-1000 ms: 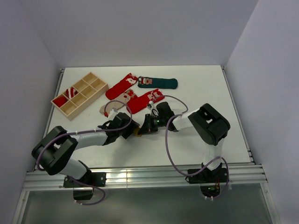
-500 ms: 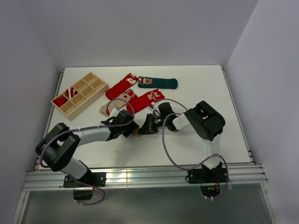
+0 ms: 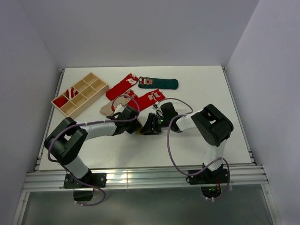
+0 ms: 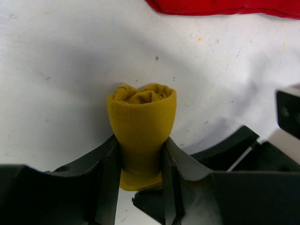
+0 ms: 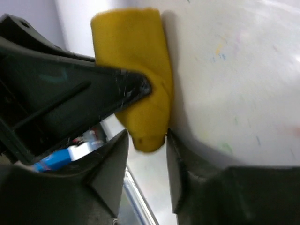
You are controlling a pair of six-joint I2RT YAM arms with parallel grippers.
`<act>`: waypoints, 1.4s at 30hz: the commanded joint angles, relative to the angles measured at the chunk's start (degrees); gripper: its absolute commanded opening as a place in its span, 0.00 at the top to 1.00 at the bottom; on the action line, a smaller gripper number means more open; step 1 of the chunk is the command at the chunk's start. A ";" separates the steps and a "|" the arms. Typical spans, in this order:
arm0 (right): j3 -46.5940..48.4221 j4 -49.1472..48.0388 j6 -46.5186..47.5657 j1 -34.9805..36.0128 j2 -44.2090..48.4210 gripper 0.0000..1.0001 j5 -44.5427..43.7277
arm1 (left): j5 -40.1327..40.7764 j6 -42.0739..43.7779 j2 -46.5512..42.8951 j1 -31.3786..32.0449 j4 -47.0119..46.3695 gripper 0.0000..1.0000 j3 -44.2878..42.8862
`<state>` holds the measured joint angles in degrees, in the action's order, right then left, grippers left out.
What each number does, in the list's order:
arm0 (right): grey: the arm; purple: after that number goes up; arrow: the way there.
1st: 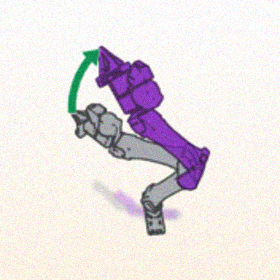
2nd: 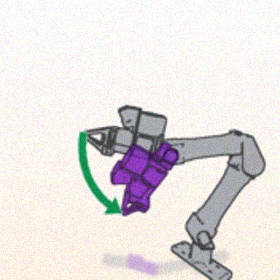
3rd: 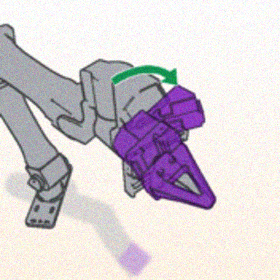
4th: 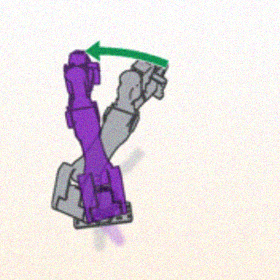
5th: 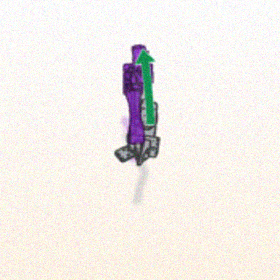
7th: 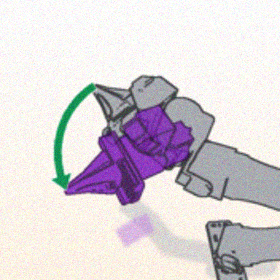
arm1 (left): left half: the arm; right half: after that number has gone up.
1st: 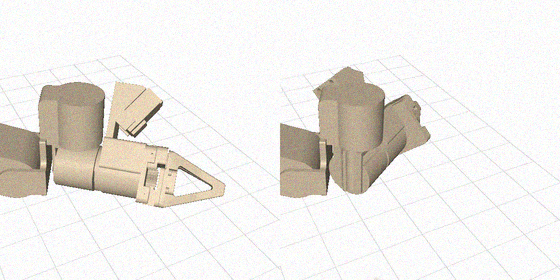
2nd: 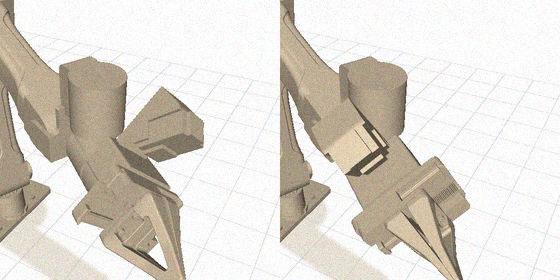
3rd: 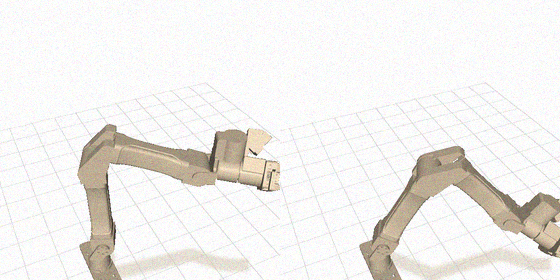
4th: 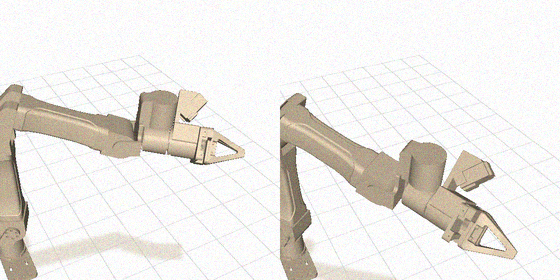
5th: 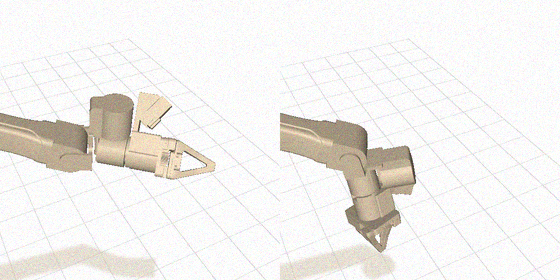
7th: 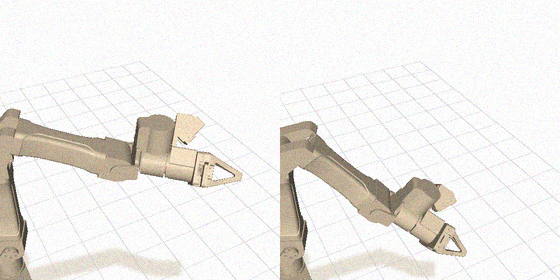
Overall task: Roll the socks
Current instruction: Pick up the sock at the center of the board.
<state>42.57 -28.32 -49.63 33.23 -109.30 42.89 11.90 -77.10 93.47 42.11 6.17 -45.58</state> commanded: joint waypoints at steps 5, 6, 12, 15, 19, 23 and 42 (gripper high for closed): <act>-0.64 23.37 12.44 -0.71 13.92 0.40 -13.62 | 2.68 4.59 3.04 0.08 12.63 1.00 -0.64; -0.73 24.52 13.14 -1.32 15.33 0.39 -15.45 | 3.30 5.63 2.60 -0.09 13.24 1.00 -1.08; -1.87 32.61 18.68 -3.96 29.91 0.36 -20.12 | 10.93 13.19 -1.97 -1.41 19.92 1.00 -7.32; -1.44 36.30 21.57 -4.76 38.52 0.35 -23.55 | 11.57 20.65 -4.52 -4.04 20.11 1.00 -10.22; -0.03 39.30 25.01 -4.76 47.40 0.33 -25.84 | 9.64 31.11 -7.33 -11.33 19.40 1.00 -14.95; 0.50 42.11 27.82 -4.93 53.04 0.32 -29.79 | 4.98 42.96 -8.48 -19.59 18.17 1.00 -21.29; 3.57 43.61 33.71 -5.28 60.16 0.13 -34.63 | -12.33 79.20 3.63 -44.30 -0.89 1.00 -35.10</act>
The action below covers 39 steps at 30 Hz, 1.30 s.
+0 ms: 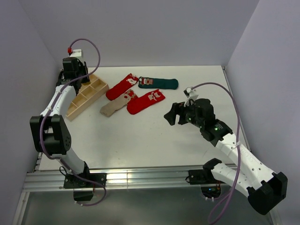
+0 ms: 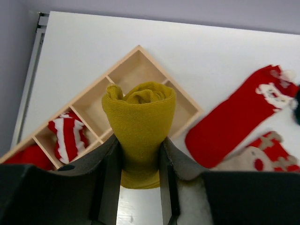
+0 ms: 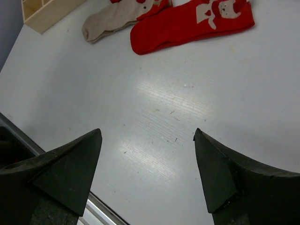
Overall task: Roll the socks
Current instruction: Pick up the sock at the center of the board, then place the sock in the storage box.
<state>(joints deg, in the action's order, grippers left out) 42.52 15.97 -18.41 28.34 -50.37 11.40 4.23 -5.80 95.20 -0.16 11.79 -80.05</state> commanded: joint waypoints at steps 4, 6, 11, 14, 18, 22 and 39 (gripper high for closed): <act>4.67 -1.46 3.73 -0.39 0.63 0.13 -4.36 | -8.43 10.72 3.94 -5.01 -13.70 1.00 1.38; 5.29 -1.38 4.00 -0.39 -0.08 0.13 -4.89 | -11.07 11.08 4.90 -6.16 -18.96 1.00 3.48; 6.69 -0.24 4.26 -0.48 -3.94 0.13 -5.33 | -15.12 12.39 9.21 -9.24 -23.83 1.00 3.68; 7.66 0.21 4.61 -0.48 -5.61 0.13 -5.33 | -16.70 13.18 12.90 -10.20 -22.60 1.00 0.60; 8.28 0.20 5.06 -0.48 -7.11 0.13 -5.51 | -18.20 12.57 16.94 -10.91 -23.13 1.00 -1.68; 8.81 0.47 5.23 -0.56 -8.52 0.14 -4.98 | -17.15 12.39 18.79 -11.17 -24.44 1.00 -2.21; 8.81 0.91 6.20 -0.83 -10.01 0.16 -4.72 | -17.50 14.68 21.35 -12.84 -24.27 1.00 -0.29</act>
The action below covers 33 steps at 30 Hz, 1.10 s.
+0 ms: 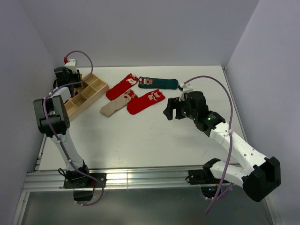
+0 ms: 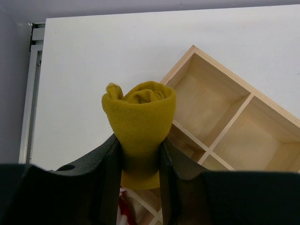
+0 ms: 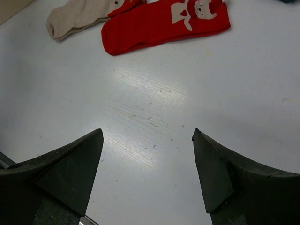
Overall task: Roll the socks
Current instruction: Place the sock in the storage box.
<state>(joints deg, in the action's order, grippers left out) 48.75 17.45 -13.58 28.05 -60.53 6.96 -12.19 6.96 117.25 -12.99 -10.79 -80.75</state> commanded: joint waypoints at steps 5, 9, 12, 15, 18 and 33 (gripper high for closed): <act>2.31 -0.67 1.45 -0.54 -0.11 0.16 0.07 | -2.23 3.50 -0.89 0.07 1.28 1.00 1.21; 2.40 -0.67 1.46 -0.63 -0.37 0.17 0.25 | -1.09 4.29 -0.89 -0.01 2.96 1.00 1.39; 2.40 -0.49 1.72 -0.63 -0.46 0.17 0.16 | -1.00 5.51 -0.10 -0.01 6.37 1.00 0.25; 2.75 -0.05 1.98 -0.63 -0.64 0.18 -0.19 | -0.12 6.39 0.78 -0.01 9.63 1.00 -1.07; 2.93 -0.05 2.25 -0.63 -0.73 0.18 -0.54 | 1.02 6.22 1.49 -0.01 10.61 1.00 -2.13; 3.98 -0.05 2.86 -0.72 -2.75 0.19 -0.81 | 8.49 5.26 8.87 -0.01 31.08 1.00 -14.51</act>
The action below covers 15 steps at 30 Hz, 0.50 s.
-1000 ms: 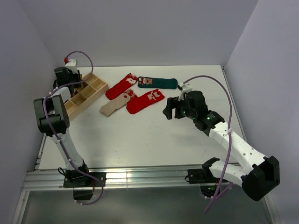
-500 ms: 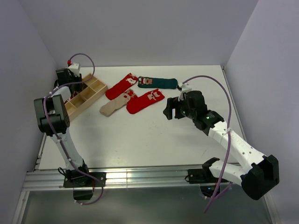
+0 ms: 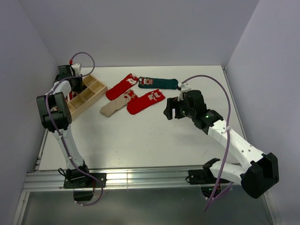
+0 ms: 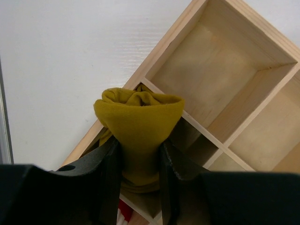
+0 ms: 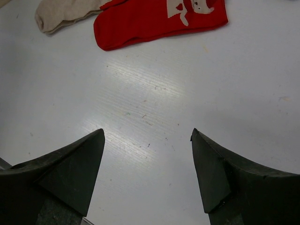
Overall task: Roll the socks
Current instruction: Place the sock in the storage box.
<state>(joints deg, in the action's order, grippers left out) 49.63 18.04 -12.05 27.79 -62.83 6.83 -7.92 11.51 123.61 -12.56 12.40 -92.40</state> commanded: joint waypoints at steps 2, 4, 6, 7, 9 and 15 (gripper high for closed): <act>3.20 -0.64 1.24 -0.54 -0.72 0.19 -0.59 | 4.67 0.62 3.83 -0.45 10.52 1.00 -4.80; 3.46 -0.64 1.42 -0.55 -0.98 0.19 -0.68 | 5.99 0.45 5.75 -0.45 12.64 1.00 -7.16; 3.55 -0.55 1.59 -0.55 -1.16 0.19 -0.77 | 7.65 -0.08 7.08 -0.45 15.52 1.00 -8.67; 3.55 -0.55 1.60 -0.55 -1.33 0.19 -0.77 | 7.66 -0.52 8.73 -0.45 16.76 1.00 -10.85; 3.72 -0.29 1.77 -0.55 -1.42 0.19 -0.94 | 10.81 -1.75 9.98 -0.36 19.75 1.00 -12.62; 3.63 -0.38 1.95 -0.63 -1.60 0.19 -1.12 | 15.74 -5.62 13.93 -0.36 26.61 1.00 -17.46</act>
<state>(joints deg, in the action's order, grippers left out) 50.72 18.39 -11.42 27.70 -64.14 6.63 1.13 8.40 132.94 -12.08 27.75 -109.43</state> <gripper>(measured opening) 0.808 0.361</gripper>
